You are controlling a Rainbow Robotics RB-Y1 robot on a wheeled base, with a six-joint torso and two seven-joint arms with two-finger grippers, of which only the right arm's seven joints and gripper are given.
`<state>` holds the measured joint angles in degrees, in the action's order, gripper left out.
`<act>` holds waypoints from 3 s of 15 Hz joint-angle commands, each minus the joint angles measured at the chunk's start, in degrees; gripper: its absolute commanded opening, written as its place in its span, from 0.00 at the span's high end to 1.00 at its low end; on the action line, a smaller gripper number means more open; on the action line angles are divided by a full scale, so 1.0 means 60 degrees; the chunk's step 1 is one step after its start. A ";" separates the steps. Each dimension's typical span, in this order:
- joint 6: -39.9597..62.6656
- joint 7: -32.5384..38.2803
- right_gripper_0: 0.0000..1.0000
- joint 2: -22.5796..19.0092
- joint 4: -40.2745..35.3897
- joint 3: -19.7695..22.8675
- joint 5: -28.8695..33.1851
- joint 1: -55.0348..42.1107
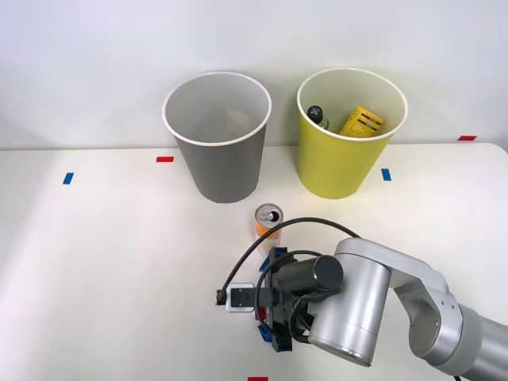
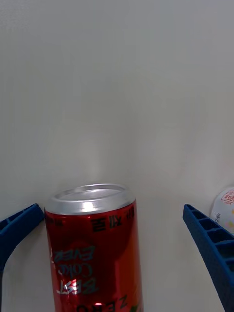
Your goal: Put cans in the gray bin, plastic bottles in the light green bin
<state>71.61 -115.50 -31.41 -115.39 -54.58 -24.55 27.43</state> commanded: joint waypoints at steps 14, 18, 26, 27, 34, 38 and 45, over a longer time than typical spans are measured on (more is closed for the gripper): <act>-0.2224 0.1994 1.00 -0.0390 -0.0807 0.0513 -0.0142 -0.0763; -0.4216 0.2580 1.00 -0.0346 -0.0807 0.1084 -0.0289 -0.1173; -0.7307 0.2712 1.00 -0.0800 -0.1174 0.2461 -0.2500 -0.1466; -0.7644 0.2770 1.00 -0.0785 -0.1174 0.2622 -0.2764 -0.1510; -0.7907 0.3137 1.00 0.0299 -0.0851 0.3692 -0.3189 -0.1042; -0.7922 0.3298 1.00 0.0841 -0.0661 0.4204 -0.3291 -0.0675; -0.8464 0.3664 1.00 0.1881 0.1610 0.4922 -0.3467 0.1097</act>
<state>21.11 -93.71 -20.90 -107.60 -25.83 -45.28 32.68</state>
